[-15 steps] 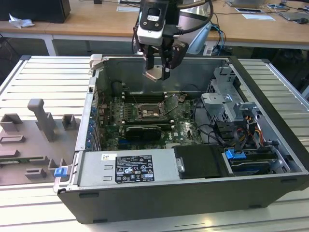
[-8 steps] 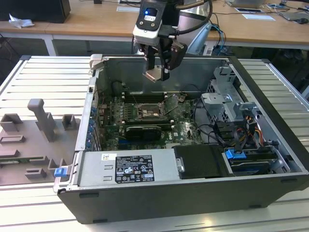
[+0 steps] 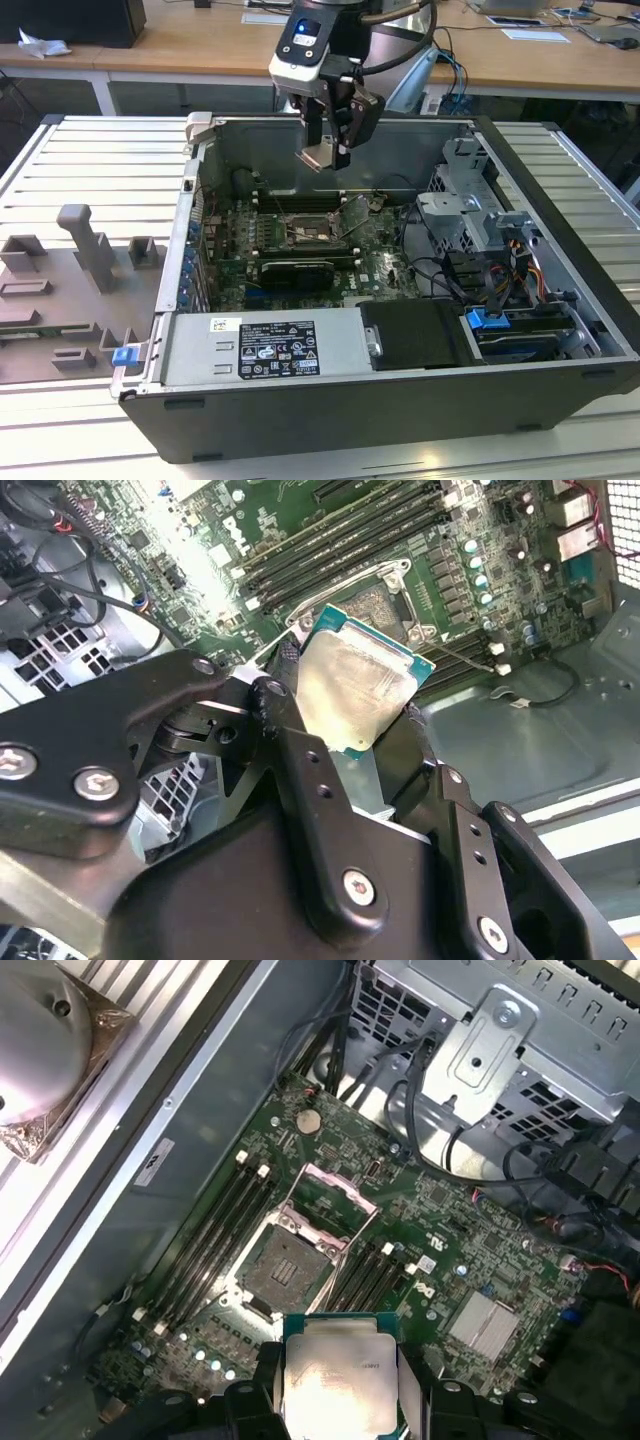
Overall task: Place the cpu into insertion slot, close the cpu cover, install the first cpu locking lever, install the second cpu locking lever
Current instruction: 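Place the cpu into insertion slot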
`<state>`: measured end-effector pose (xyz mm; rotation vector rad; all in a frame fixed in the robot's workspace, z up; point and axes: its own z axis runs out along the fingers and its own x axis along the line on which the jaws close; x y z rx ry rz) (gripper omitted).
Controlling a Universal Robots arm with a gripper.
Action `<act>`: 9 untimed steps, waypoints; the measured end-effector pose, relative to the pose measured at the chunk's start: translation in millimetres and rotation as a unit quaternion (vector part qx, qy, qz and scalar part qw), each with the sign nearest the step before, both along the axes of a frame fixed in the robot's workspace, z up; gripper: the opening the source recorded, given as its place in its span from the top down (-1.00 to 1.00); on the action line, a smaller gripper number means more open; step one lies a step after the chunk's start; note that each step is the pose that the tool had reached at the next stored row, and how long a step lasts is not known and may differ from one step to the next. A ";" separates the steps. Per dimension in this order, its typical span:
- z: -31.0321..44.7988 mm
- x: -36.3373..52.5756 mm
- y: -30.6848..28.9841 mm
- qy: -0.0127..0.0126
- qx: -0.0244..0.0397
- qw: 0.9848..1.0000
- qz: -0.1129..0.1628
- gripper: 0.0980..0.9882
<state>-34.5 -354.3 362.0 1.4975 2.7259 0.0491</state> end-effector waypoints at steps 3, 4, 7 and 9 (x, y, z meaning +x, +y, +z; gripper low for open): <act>-2.4 0.0 0.2 0.000 0.000 1.000 -0.006 0.00; -2.9 0.0 0.2 0.000 0.000 1.000 -0.009 0.00; -3.6 0.0 0.2 0.000 0.000 1.000 -0.018 0.00; -4.0 0.0 0.2 0.000 0.000 1.000 -0.025 0.00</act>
